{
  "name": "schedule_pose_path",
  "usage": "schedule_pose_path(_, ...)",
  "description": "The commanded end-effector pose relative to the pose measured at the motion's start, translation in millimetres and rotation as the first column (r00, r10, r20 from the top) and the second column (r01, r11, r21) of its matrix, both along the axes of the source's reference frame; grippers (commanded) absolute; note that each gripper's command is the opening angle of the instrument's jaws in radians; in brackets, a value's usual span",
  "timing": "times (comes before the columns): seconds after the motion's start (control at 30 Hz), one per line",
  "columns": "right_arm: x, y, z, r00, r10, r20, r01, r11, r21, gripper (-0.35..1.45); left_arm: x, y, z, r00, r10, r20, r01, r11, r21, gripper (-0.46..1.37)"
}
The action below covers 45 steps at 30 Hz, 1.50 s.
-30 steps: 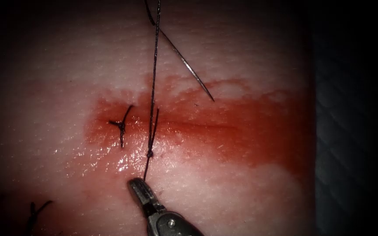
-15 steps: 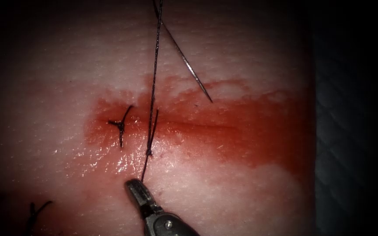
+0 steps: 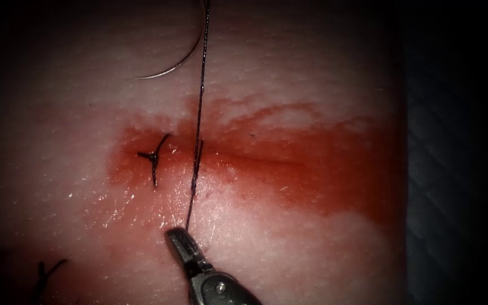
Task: Wound Closure
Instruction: Tie the knot by pulling on the ends
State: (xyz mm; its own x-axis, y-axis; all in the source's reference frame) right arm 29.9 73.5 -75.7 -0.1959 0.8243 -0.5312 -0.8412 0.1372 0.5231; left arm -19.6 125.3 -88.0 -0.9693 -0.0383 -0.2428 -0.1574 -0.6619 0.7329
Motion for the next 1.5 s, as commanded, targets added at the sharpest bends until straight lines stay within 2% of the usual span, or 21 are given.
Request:
schedule_pose_path(0.03, 0.1, -0.2, 0.4, 1.000, -0.002, 0.006, 0.002, 1.000, 0.004, -0.35, -0.2, -0.3, 0.2, 1.000, -0.014, -0.013, 0.014, 1.000, -0.007, -0.35)
schedule_pose_path(0.13, 0.1, -0.9, 0.8, 1.000, -0.008, 0.011, 0.008, 1.000, 0.017, -0.35, -0.1, -0.2, 0.1, 0.999, -0.032, -0.017, 0.032, 0.999, -0.022, -0.35)
schedule_pose_path(0.27, 0.0, -2.6, 0.6, 1.000, 0.003, 0.014, -0.004, 1.000, 0.028, -0.35, 0.5, 2.0, -0.8, 0.999, -0.041, -0.026, 0.040, 0.999, -0.030, -0.35)
schedule_pose_path(0.37, -0.2, -3.0, 0.3, 0.999, 0.030, 0.032, -0.031, 0.999, 0.025, -0.35, 0.7, 3.9, -1.5, 0.999, -0.045, -0.030, 0.044, 0.998, -0.034, -0.35)
schedule_pose_path(0.47, -0.3, -3.0, 0.3, 0.999, 0.028, 0.031, -0.029, 0.999, 0.032, -0.35, 0.6, 5.3, -2.1, 0.998, -0.043, -0.039, 0.041, 0.999, -0.034, -0.35)
schedule_pose_path(0.87, -0.1, -2.8, 0.3, 1.000, -0.030, 0.000, 0.030, 0.997, 0.072, -0.35, 0.0, 8.6, -3.4, 0.998, -0.044, -0.046, 0.043, 0.999, -0.029, -0.35)
schedule_pose_path(1.23, -0.1, -2.8, 0.3, 0.999, -0.034, -0.003, 0.034, 0.997, 0.073, -0.35, -0.8, 8.2, -3.3, 0.999, -0.022, -0.033, 0.021, 0.999, -0.034, -0.35)
schedule_pose_path(1.5, 0.0, -2.7, 0.4, 0.999, -0.037, -0.006, 0.037, 0.997, 0.073, -0.35, -0.8, 7.7, -3.1, 0.999, -0.031, -0.026, 0.030, 0.999, -0.029, -0.35)
